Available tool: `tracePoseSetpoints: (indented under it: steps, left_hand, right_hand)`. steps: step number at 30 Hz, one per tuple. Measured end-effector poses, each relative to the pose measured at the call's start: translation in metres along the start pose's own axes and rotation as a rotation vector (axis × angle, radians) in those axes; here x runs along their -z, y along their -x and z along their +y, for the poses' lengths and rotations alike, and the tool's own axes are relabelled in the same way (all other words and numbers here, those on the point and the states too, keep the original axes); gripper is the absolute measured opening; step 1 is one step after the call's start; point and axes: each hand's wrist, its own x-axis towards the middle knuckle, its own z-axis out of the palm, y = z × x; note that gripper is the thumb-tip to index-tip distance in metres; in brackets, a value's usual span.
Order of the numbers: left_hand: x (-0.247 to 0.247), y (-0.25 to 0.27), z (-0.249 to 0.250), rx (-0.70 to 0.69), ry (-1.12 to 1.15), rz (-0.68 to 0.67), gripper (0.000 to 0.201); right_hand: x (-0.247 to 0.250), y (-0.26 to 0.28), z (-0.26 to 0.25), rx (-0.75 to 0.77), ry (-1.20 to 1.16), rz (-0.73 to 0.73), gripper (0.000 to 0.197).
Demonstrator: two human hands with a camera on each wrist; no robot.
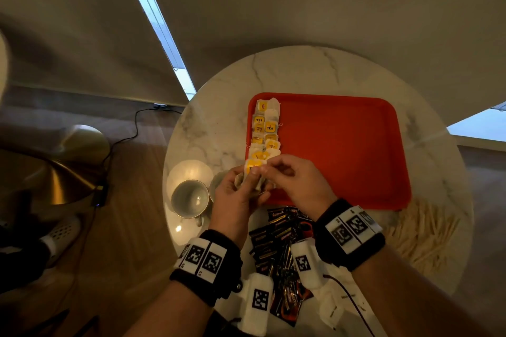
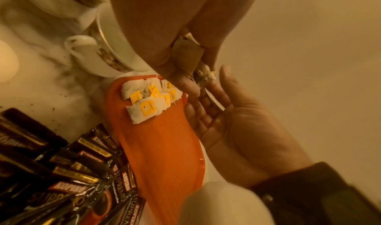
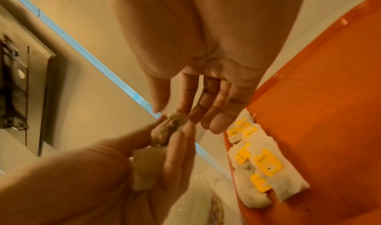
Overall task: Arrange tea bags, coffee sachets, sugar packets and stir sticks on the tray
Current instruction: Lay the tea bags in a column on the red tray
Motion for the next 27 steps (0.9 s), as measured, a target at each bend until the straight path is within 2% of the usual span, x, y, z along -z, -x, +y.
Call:
tracePoseSetpoints:
  steps: [3,6,10,14,16,19,23,27]
  left_hand:
    - [-0.007,0.003,-0.001,0.038,-0.007,-0.072,0.038]
    - [-0.009,0.006,-0.002,0.053,0.002,-0.105,0.038]
    - [-0.004,0.005,-0.004,-0.009,0.014,-0.056,0.031]
    - [0.005,0.005,0.004,-0.102,0.071,0.034,0.019]
    - [0.009,0.004,0.011,-0.136,0.112,0.060,0.014]
    - [0.015,0.002,0.021,-0.175,0.125,0.100,0.010]
    - [0.020,0.000,0.022,-0.177,0.085,0.133,0.015]
    - [0.026,0.003,0.019,-0.168,0.084,0.132,0.022]
  right_hand:
    - [0.008,0.002,-0.002,0.018,-0.031,0.034,0.005]
    - [0.015,0.000,0.000,0.041,-0.033,0.116,0.006]
    - [0.016,0.002,-0.002,0.032,-0.184,0.197,0.005]
    - [0.015,0.000,0.004,0.005,-0.232,0.223,0.005]
    - [0.012,-0.003,0.015,-0.006,-0.164,0.205,0.005]
    - [0.001,-0.011,0.044,-0.072,0.059,0.172,0.003]
    - [-0.025,-0.024,0.068,-0.168,0.260,0.142,0.014]
    - [-0.045,-0.038,0.068,-0.209,0.386,0.141,0.005]
